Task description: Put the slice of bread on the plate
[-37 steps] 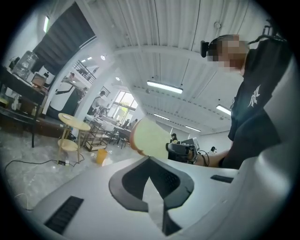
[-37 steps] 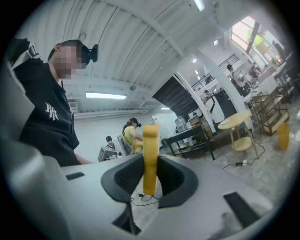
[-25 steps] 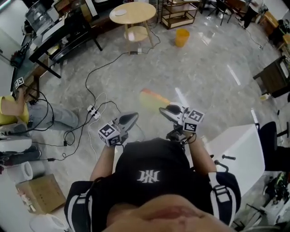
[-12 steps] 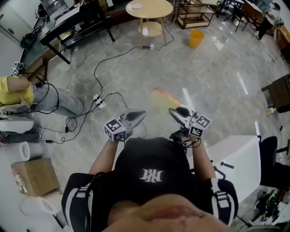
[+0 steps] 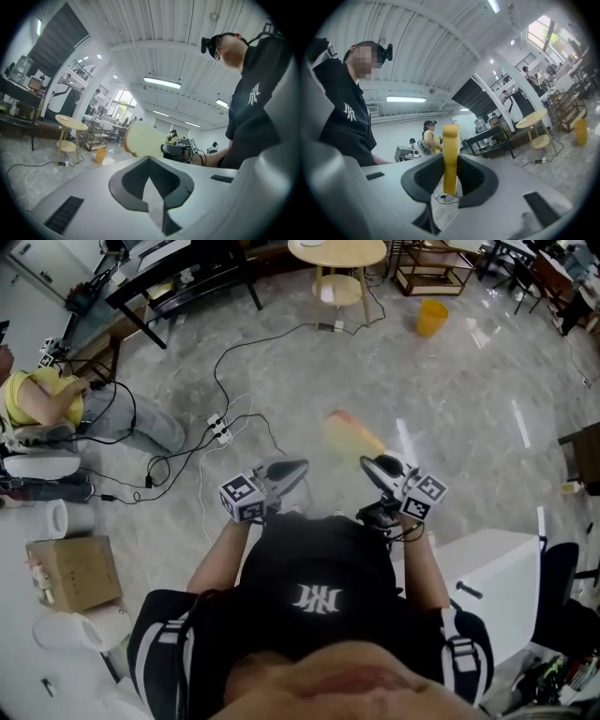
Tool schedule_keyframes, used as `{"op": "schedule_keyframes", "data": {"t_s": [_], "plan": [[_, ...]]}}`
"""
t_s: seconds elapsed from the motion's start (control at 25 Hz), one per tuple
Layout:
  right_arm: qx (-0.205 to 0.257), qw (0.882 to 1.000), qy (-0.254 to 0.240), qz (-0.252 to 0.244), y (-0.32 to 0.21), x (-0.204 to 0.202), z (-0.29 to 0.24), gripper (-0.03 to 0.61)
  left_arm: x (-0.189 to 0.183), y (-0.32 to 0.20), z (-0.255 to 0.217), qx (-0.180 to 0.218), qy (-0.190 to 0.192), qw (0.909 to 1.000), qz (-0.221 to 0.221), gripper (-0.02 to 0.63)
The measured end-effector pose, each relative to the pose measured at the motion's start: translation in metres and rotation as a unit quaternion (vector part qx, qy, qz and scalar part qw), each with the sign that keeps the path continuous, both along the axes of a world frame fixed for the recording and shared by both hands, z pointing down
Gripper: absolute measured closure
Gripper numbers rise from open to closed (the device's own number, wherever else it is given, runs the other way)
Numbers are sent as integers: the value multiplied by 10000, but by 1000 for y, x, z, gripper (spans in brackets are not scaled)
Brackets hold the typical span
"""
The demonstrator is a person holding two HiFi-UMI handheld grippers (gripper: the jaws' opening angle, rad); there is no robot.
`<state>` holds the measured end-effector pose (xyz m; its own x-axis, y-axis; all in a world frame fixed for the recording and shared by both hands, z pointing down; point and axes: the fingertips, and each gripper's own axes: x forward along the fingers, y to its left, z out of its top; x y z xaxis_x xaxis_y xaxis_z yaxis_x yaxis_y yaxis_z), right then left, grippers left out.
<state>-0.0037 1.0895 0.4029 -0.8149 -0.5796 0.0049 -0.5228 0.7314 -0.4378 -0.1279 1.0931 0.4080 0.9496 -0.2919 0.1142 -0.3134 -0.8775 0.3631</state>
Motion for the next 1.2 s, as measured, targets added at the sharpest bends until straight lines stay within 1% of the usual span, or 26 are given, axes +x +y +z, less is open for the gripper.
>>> {"op": "schedule_keyframes", "data": {"t_s": [0.16,0.32,0.52,0.72,0.92,1.08,1.2], "plan": [[-15,9999,-112,-96,1,11,2,489,13,9,-3,9,-27,10000,-79,606],[-50,9996,-197,-192,2,16,6,489,17,16,-3,-39,-71,9998,-203,606],[-54,9993,-315,-198,5,27,19,489,26,24,8,-102,-145,9994,-306,606],[-160,9988,-450,-104,10,32,23,489,22,21,9,-136,-275,9988,-382,606],[-210,9987,-464,-95,10,34,27,489,19,16,1,-48,-172,9988,-465,606],[-230,9986,-468,-52,5,35,29,489,19,18,2,-118,-151,9988,-440,606],[-208,9988,-444,0,-6,36,27,489,17,8,5,-96,-181,9989,-418,606]]}}
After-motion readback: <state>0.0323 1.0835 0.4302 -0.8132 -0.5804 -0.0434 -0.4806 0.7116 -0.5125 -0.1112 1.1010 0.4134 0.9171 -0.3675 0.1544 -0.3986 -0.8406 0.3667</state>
